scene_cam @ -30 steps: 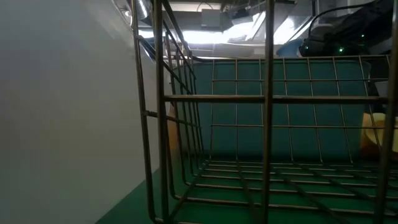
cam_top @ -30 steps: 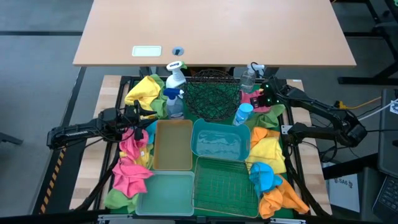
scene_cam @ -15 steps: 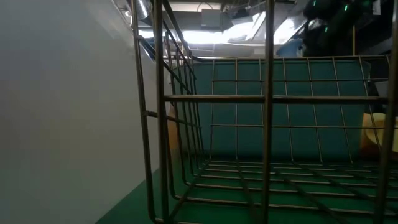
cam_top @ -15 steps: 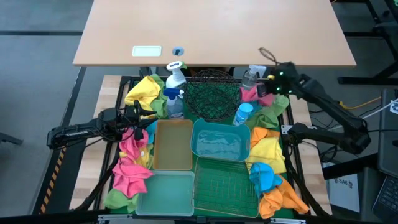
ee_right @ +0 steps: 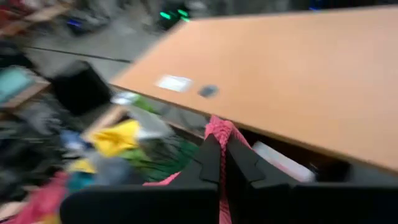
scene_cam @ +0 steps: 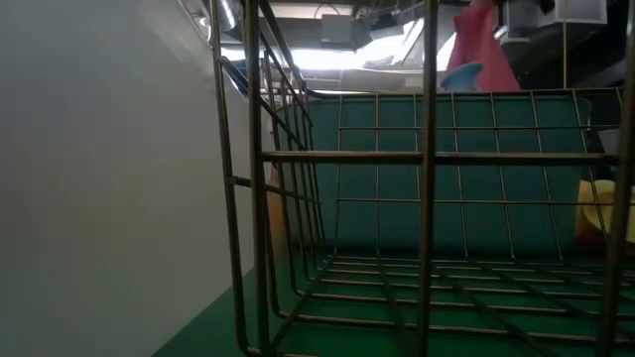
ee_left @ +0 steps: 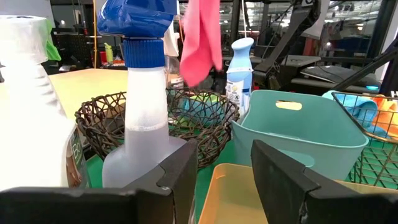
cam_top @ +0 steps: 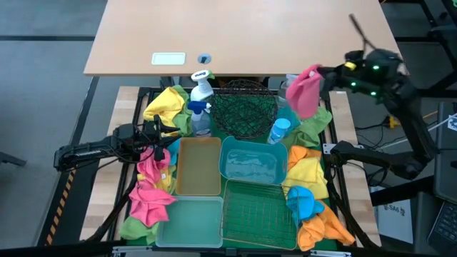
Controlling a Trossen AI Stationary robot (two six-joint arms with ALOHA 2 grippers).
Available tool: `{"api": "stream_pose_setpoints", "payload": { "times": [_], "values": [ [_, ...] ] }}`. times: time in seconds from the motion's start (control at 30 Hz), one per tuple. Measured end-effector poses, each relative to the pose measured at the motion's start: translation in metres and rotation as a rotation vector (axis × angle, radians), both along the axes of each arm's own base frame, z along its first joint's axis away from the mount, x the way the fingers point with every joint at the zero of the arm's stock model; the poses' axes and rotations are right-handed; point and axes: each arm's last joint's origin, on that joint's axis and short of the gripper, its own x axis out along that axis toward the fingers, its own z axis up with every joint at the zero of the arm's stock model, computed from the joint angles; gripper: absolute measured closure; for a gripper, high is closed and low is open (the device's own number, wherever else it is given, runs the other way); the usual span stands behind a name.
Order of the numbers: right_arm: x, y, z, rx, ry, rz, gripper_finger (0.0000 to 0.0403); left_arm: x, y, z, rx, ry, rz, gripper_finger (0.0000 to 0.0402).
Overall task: Sort microfiber towel by color & place in baskets
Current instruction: Put the top pink towel into the blue bin
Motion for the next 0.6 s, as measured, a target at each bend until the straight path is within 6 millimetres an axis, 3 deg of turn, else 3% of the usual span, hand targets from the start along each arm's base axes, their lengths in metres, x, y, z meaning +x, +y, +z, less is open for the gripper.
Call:
{"api": "stream_pose_setpoints", "payload": {
  "times": [0.23, 0.6],
  "values": [
    [-0.012, 0.024, 0.036, -0.055, -0.146, 0.222, 0.0401, 0.000, 0.000, 0.000, 0.000, 0.000, 0.000, 0.0256],
    [-0.016, 0.039, 0.058, -0.056, -0.352, 0.479, 0.0402, 0.000, 0.000, 0.000, 0.000, 0.000, 0.000, 0.0256]
  ]
}}
